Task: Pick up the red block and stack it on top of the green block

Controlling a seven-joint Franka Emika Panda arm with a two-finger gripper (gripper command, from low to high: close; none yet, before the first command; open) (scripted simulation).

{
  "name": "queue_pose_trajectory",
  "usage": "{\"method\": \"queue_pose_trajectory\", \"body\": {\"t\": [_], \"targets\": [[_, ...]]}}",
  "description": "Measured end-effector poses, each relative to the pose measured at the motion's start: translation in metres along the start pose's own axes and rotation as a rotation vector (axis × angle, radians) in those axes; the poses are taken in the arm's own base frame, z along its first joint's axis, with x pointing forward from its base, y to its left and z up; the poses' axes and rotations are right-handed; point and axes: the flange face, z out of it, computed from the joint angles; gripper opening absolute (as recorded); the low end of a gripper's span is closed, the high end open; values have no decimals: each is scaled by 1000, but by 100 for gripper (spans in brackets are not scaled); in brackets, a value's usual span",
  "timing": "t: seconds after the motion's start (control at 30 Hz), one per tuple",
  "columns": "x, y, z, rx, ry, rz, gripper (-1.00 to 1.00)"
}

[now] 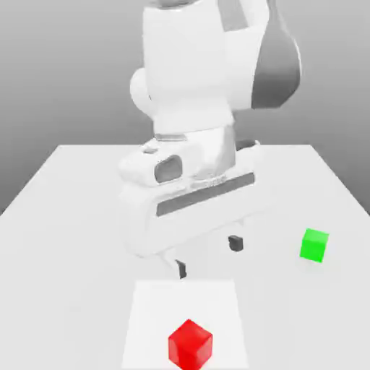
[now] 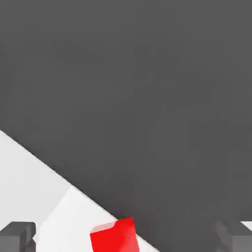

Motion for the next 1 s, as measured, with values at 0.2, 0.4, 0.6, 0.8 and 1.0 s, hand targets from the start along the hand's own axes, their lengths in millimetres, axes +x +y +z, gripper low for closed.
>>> {"method": "queue_pose_trajectory", "body": {"t": [0.2,0.4,0.6,0.8,1.0], "targets": [[-25,18,90,-85,-112,-142,0],[-32,23,139,-89,-120,-150,-100],[-31,22,132,-89,-121,-152,-100],[-47,-30,82,-58,-138,-256,-100],[-148,-171,68,4,-175,-651,-100]]}}
